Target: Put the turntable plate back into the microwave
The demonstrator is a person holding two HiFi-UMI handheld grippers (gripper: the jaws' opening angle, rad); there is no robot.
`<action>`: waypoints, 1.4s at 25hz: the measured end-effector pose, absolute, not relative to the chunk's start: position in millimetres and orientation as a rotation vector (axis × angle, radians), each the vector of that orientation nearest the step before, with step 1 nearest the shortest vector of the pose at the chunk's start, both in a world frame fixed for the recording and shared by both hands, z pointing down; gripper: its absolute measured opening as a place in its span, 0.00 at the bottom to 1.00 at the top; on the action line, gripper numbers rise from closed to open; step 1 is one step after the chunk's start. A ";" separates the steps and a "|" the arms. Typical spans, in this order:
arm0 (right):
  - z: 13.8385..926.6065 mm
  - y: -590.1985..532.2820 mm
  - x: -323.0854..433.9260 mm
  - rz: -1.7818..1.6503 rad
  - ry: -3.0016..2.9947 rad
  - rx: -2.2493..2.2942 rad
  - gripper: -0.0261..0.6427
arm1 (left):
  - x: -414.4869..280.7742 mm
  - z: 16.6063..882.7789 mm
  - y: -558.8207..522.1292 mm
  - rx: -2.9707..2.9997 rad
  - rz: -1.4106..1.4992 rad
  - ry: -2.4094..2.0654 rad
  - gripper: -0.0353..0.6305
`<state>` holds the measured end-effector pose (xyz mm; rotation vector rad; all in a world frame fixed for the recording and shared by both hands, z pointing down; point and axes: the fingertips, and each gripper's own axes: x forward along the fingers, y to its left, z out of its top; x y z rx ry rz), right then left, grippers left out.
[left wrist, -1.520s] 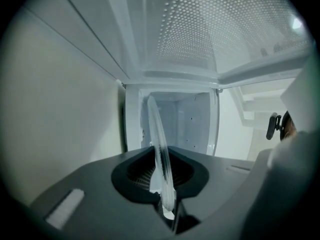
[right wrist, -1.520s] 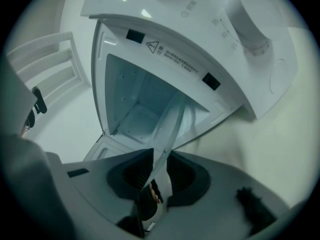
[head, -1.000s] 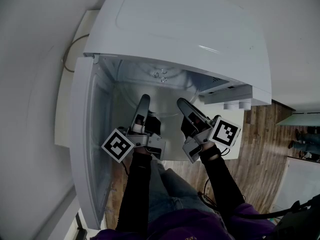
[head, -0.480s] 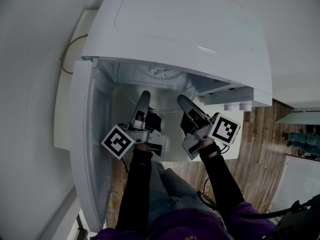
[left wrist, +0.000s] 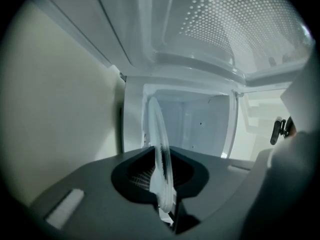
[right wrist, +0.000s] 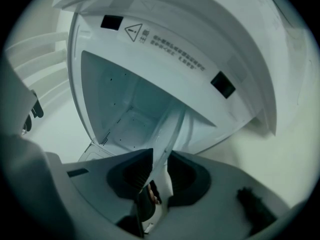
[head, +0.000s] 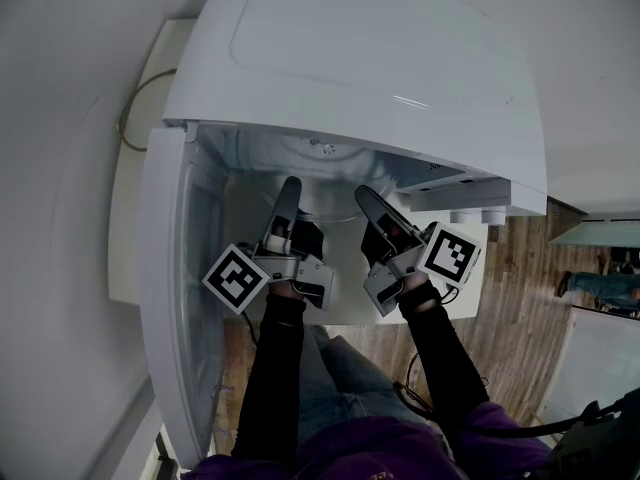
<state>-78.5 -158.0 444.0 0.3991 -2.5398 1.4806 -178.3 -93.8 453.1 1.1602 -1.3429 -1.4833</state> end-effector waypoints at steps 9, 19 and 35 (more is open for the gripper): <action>443.9 -163.3 -84.3 1.473 -2.547 0.417 0.18 | -184.7 454.3 -99.0 1.139 -1.499 -1.322 0.12; 440.6 -163.0 -81.4 1.489 -2.554 0.441 0.18 | -182.8 453.3 -99.2 1.098 -1.517 -1.290 0.12; 446.1 -160.2 -76.8 1.577 -2.521 0.448 0.20 | -194.5 456.7 -114.1 1.087 -1.515 -1.297 0.13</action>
